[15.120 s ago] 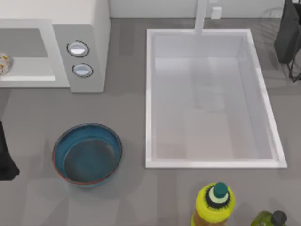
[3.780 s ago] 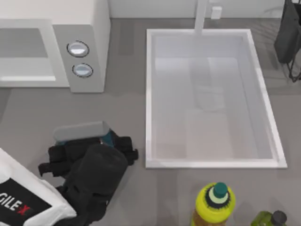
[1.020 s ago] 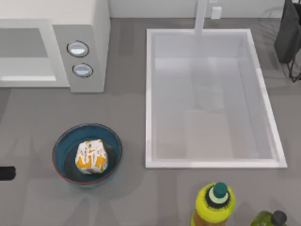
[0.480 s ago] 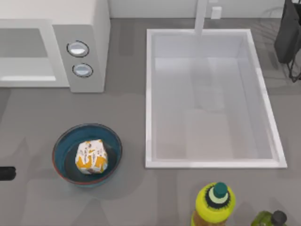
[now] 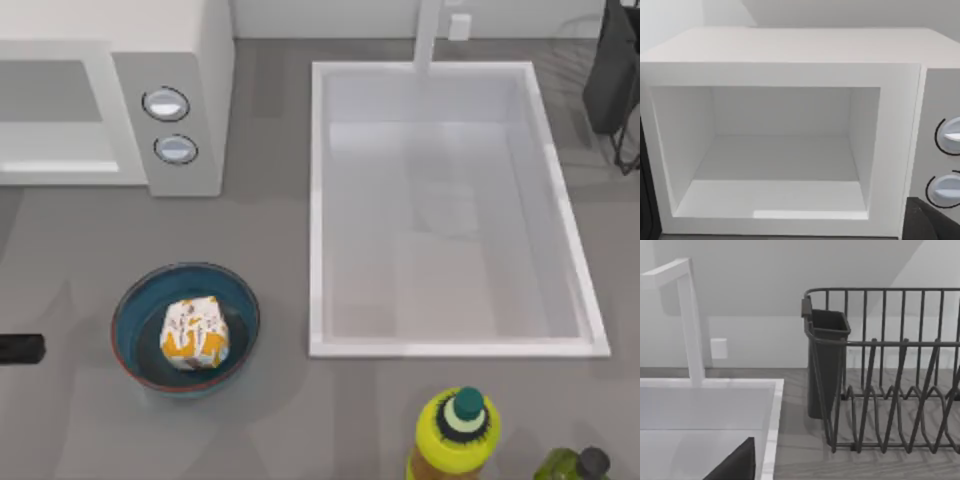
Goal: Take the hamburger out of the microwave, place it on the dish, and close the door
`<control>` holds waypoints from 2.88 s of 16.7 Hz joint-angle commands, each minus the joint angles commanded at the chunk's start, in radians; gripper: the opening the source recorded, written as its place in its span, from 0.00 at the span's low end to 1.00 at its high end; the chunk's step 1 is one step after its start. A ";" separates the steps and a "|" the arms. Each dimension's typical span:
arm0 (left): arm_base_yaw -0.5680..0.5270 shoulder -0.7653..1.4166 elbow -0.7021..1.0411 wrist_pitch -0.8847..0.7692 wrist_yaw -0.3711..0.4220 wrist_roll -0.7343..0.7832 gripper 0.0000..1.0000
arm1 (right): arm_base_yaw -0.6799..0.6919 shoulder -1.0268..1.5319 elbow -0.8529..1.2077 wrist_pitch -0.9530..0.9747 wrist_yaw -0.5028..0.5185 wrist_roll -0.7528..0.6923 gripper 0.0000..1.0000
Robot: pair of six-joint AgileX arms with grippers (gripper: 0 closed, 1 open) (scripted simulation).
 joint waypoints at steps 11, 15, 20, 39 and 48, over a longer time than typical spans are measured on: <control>0.059 0.090 0.017 0.070 0.059 0.001 0.00 | 0.000 0.000 0.000 0.000 0.000 0.000 1.00; 0.086 0.107 0.018 0.086 0.086 0.001 0.00 | 0.000 0.000 0.000 0.000 0.000 0.000 1.00; 0.005 0.098 0.051 0.045 0.006 0.002 0.00 | 0.000 0.000 0.000 0.000 0.000 0.000 1.00; 0.147 0.429 0.443 -0.269 0.052 0.243 0.00 | 0.000 0.000 0.000 0.000 0.000 0.000 1.00; 0.838 1.264 1.054 -0.652 0.547 0.700 0.00 | 0.000 0.000 0.000 0.000 0.000 0.000 1.00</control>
